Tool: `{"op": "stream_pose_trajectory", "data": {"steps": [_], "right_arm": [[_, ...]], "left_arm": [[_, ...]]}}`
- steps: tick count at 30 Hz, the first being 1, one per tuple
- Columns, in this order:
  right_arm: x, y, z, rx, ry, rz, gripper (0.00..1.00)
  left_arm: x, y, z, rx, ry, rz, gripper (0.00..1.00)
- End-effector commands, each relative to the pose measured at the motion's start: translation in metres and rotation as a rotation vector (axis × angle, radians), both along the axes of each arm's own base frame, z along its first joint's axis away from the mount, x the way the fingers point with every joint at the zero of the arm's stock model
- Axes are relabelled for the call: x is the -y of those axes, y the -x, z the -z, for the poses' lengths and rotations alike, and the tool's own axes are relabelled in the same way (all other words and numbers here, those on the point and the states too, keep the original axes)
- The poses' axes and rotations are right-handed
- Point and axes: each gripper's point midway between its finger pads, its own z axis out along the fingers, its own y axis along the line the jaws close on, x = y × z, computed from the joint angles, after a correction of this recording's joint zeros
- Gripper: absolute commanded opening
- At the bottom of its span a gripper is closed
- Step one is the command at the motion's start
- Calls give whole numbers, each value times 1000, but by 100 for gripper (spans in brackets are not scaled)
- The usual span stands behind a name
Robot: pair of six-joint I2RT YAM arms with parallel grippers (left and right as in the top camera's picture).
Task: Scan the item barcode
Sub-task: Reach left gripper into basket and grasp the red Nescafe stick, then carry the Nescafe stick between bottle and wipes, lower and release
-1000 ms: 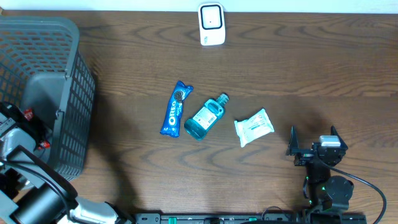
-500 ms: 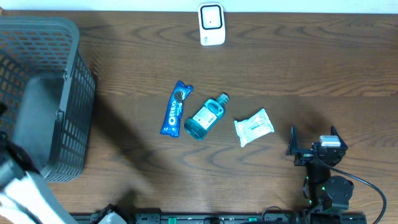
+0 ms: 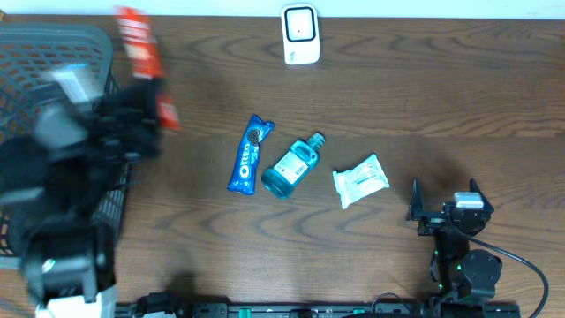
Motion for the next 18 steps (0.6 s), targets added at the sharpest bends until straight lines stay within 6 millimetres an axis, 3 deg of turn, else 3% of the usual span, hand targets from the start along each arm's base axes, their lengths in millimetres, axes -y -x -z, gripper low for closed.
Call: {"op": "stream_pose_trajectory", "data": {"steps": [1, 2, 4, 9, 14, 18], "right_arm": [[-1, 0, 1, 0, -11, -4, 99], [-1, 0, 1, 0, -11, -4, 99], [-1, 0, 1, 0, -11, -4, 99], [-1, 0, 1, 0, -11, -4, 99], [-1, 0, 1, 0, -11, -4, 99], [-1, 0, 1, 0, -11, -4, 99]], "left_arm": [[52, -15, 43, -119, -95, 81, 7], [83, -23, 71, -179, -165, 122, 7], [116, -30, 102, -237, -242, 169, 7], [176, -38, 189, -419, -369, 273, 7], [211, -42, 273, -607, -404, 309, 7], [223, -41, 320, -710, -414, 306, 7]]}}
